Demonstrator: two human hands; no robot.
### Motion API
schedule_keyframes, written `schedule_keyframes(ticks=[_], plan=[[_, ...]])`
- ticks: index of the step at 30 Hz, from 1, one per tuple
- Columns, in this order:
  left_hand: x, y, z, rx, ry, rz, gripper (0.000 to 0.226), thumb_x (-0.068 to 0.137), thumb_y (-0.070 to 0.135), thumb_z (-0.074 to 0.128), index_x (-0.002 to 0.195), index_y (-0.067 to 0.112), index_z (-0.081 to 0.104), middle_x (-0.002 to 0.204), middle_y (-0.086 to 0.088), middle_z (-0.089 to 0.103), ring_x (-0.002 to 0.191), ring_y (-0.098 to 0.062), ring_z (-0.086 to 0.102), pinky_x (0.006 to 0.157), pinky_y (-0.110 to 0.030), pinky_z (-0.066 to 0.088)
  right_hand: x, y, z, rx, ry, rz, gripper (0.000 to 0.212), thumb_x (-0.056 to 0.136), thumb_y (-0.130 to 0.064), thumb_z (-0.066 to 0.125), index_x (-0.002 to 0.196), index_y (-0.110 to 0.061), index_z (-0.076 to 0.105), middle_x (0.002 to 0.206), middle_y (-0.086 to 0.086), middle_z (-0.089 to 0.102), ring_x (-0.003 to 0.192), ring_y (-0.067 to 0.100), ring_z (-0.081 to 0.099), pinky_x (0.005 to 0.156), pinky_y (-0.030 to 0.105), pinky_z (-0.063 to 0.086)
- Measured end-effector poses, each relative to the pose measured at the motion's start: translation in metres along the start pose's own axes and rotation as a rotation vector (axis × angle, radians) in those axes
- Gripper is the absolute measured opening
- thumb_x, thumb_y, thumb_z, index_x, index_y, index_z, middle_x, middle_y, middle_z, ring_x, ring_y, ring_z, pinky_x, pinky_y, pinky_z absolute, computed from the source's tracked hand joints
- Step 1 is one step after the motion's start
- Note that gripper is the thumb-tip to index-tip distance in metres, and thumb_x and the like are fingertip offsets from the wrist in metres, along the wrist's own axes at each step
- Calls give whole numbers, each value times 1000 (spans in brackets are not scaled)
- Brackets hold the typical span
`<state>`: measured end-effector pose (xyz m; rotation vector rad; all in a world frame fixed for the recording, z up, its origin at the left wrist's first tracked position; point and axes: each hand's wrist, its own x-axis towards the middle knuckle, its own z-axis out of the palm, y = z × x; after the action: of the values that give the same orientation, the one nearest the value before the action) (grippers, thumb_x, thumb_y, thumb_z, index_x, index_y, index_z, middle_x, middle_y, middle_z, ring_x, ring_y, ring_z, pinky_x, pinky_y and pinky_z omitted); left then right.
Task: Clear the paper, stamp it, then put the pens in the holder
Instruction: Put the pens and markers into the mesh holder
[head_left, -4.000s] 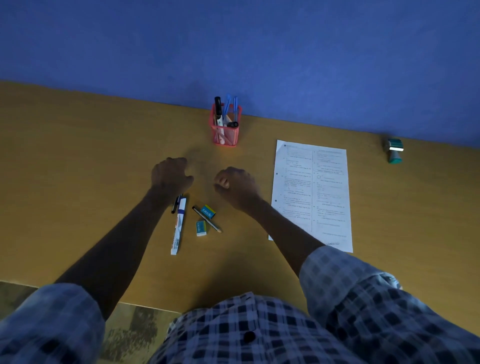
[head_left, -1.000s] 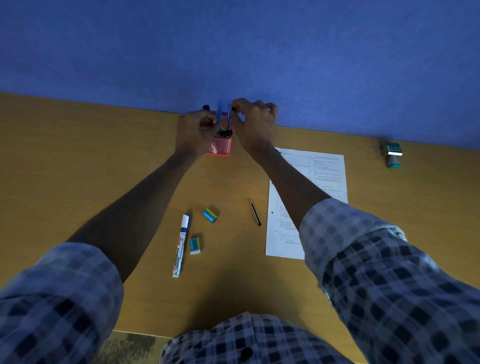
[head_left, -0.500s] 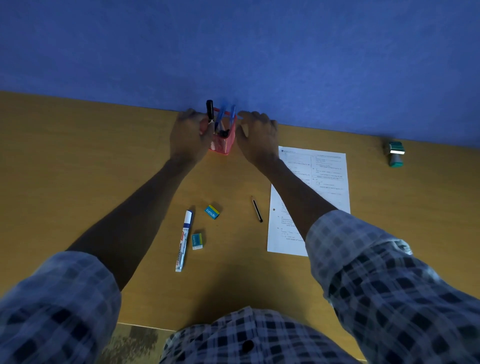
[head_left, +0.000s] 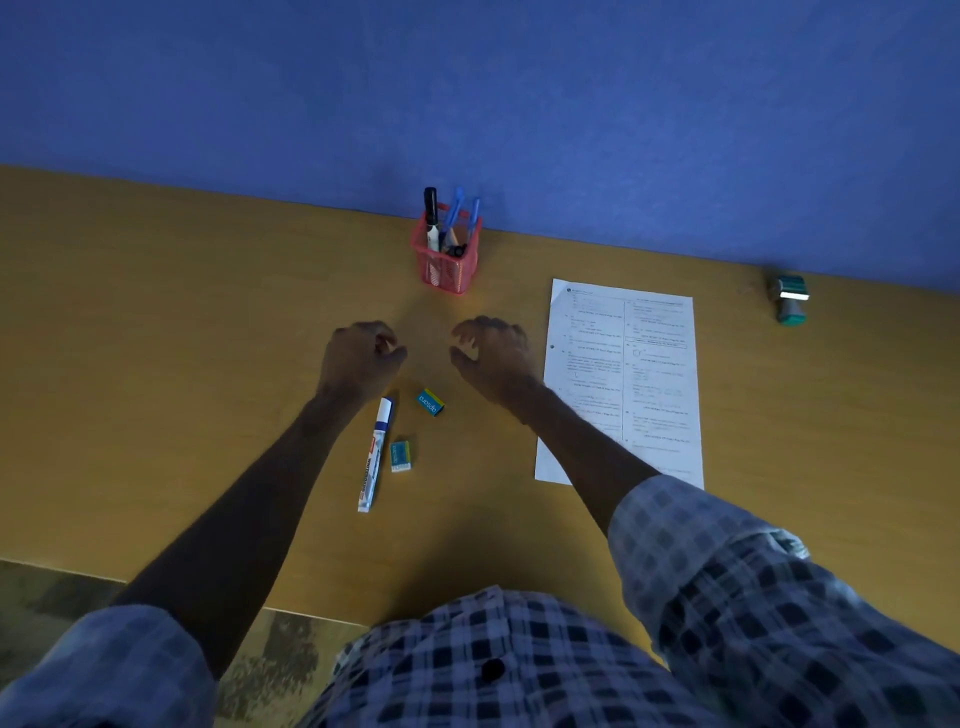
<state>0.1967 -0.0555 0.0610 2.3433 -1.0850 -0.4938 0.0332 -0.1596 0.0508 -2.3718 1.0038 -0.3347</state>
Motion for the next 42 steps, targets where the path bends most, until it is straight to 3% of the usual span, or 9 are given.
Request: schedule_keyframes(ticks=[6,11,14,16,20,25,32,37,42], plan=[[-33,-15,-3,177,-162,-44,39,70,36,81,99,12,71,96,-7,71,91,-27,66,77,-37,55,-28,-11,24,-46,-172,-20,39,81,-46,69,109,-19,69,107,0,70,100,23,64,93,37,43],[-54,-25,6,243,-143,1,28,70,30,81,89,14,68,87,-3,69,113,-29,56,85,-32,44,-42,-15,41,-125,-148,18,48,78,-54,68,112,-21,65,114,2,66,102,26,60,92,39,40],[-58,-28,14,291,-76,106,10,76,21,71,78,12,67,76,-2,70,90,-27,64,102,-33,34,-42,-17,44,-123,-126,26,36,82,-45,65,107,-20,66,106,1,66,98,25,61,85,34,37],[-57,-30,17,305,-38,144,8,76,19,68,75,11,67,72,-2,71,75,-27,65,101,-33,33,-41,-18,44,-106,-111,39,32,83,-42,63,105,-19,66,104,1,67,96,25,62,83,34,37],[-47,-17,11,167,10,86,11,73,18,68,82,13,70,74,-8,71,72,-31,68,73,-33,51,-36,-17,38,53,-62,132,31,82,-45,63,101,-21,66,97,5,71,90,30,65,87,38,45],[-21,12,-12,-6,222,176,15,72,16,71,86,15,66,70,-5,69,68,-29,67,61,-25,43,-19,-15,13,269,14,193,25,81,-43,68,99,-25,70,93,-1,74,84,19,69,74,31,54],[19,56,-45,-358,387,279,21,78,13,66,99,14,66,82,7,67,70,-6,67,73,-28,60,22,-13,-33,368,227,95,24,88,-25,69,108,-12,72,96,4,72,79,11,64,74,31,56],[49,83,-65,-492,480,372,24,82,15,67,105,9,65,87,8,64,76,-3,67,74,-21,58,58,-5,-60,340,343,76,30,90,-18,63,118,-13,69,106,10,64,80,10,61,75,25,53],[74,104,-71,-535,465,469,19,85,17,64,100,26,59,81,28,62,80,-5,70,74,-17,56,88,-5,-72,254,346,66,26,91,-15,58,113,-8,70,108,13,59,85,21,64,79,27,48]])
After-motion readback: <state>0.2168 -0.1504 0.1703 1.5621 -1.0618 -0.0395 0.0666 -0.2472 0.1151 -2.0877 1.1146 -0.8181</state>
